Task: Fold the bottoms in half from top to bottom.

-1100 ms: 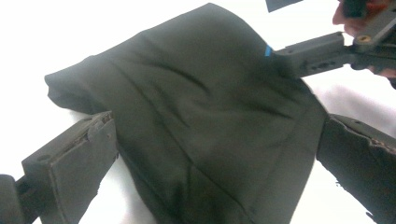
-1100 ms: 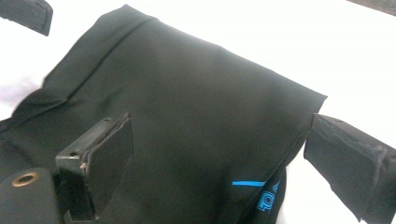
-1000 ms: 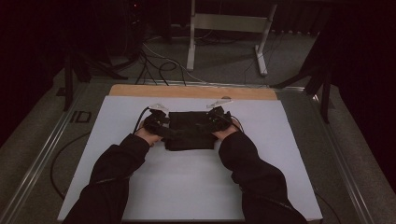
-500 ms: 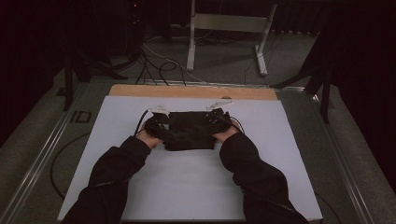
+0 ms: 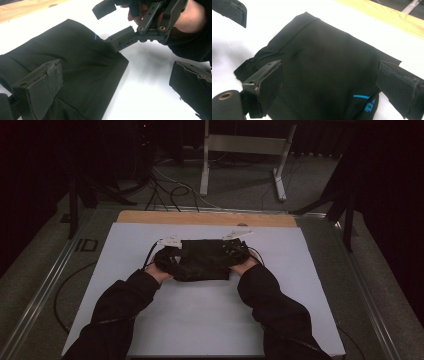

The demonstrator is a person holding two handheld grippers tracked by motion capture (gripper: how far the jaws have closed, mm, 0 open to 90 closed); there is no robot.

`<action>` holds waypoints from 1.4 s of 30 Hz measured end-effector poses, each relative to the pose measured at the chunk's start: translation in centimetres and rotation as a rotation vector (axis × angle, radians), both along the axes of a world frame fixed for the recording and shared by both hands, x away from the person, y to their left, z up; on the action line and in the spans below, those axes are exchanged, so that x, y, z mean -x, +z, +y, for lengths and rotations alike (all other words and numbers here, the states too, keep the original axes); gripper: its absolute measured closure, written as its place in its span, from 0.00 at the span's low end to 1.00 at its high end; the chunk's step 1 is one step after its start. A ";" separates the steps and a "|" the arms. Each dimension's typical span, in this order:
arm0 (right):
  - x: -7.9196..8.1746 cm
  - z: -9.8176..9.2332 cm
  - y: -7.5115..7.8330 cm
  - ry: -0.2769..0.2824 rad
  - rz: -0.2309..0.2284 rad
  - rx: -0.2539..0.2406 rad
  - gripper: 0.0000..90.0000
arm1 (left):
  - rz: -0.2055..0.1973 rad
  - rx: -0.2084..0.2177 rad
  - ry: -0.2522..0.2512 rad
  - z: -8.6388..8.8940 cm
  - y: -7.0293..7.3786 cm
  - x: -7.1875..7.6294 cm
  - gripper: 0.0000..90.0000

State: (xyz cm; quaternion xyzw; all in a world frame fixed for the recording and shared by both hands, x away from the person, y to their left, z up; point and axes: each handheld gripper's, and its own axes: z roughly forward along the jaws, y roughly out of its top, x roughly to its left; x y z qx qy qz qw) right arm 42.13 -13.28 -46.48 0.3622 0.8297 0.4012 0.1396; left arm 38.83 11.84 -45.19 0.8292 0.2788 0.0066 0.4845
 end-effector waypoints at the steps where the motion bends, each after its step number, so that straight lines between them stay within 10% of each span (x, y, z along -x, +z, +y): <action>1: 0.1 -0.1 0.0 0.000 -0.003 -0.005 0.09 | -0.004 -0.002 -0.005 0.0 0.0 0.1 0.00; 42: 7.9 -0.7 -1.4 0.178 -0.038 -0.024 0.10 | -0.064 0.030 -0.121 -0.4 -0.4 7.1 0.00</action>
